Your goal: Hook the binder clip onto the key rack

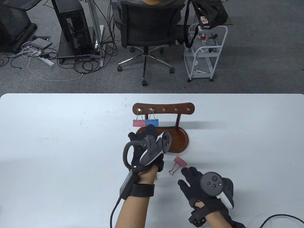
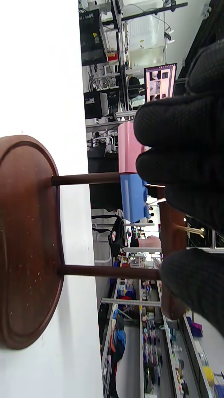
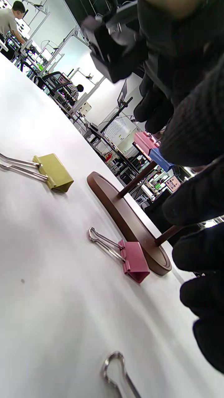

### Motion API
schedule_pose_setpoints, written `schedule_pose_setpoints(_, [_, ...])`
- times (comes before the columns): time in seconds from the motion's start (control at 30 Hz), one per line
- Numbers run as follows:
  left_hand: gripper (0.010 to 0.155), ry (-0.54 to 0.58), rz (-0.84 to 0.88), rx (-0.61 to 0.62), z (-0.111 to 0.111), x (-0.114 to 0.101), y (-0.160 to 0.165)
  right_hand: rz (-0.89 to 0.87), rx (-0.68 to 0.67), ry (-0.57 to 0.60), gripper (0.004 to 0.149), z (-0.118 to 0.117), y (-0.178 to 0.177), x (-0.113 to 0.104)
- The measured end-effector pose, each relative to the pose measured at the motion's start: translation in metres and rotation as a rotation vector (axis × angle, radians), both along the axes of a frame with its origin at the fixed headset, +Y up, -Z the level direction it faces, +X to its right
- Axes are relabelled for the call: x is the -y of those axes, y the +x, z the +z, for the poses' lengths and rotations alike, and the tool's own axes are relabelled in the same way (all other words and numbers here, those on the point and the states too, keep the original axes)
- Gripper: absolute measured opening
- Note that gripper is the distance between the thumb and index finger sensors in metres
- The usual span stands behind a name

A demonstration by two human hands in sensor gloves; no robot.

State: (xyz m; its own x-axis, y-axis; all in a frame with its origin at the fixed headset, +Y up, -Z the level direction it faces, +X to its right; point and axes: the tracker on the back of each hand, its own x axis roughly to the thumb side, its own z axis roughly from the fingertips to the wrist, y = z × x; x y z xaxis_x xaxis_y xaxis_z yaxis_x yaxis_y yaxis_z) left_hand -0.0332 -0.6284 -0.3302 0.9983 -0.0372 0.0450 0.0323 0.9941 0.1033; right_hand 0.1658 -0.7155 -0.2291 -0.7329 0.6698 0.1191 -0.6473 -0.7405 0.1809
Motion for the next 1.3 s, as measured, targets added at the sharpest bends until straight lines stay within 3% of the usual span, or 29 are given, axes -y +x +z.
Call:
schedule_pose_setpoints(0.3, [0.074,0.041,-0.025,0.077,0.047,-0.009,-0.009,-0.003,0.005,-0.001,0.068,-0.001,0.001,0.0])
schedule_pose_setpoints(0.53, [0.074,0.012,-0.065,0.083,0.074,0.009,-0.024,-0.005,0.009,-0.003,0.068,-0.001,0.002,0.001])
schedule_pose_setpoints(0.87, [0.077,-0.067,-0.092,0.07,0.089,0.052,-0.027,-0.009,0.013,-0.007,0.068,-0.002,0.002,0.001])
schedule_pose_setpoints(1.3, [0.077,-0.154,-0.144,0.035,0.086,0.092,-0.014,-0.015,0.018,-0.005,0.067,-0.002,0.004,0.001])
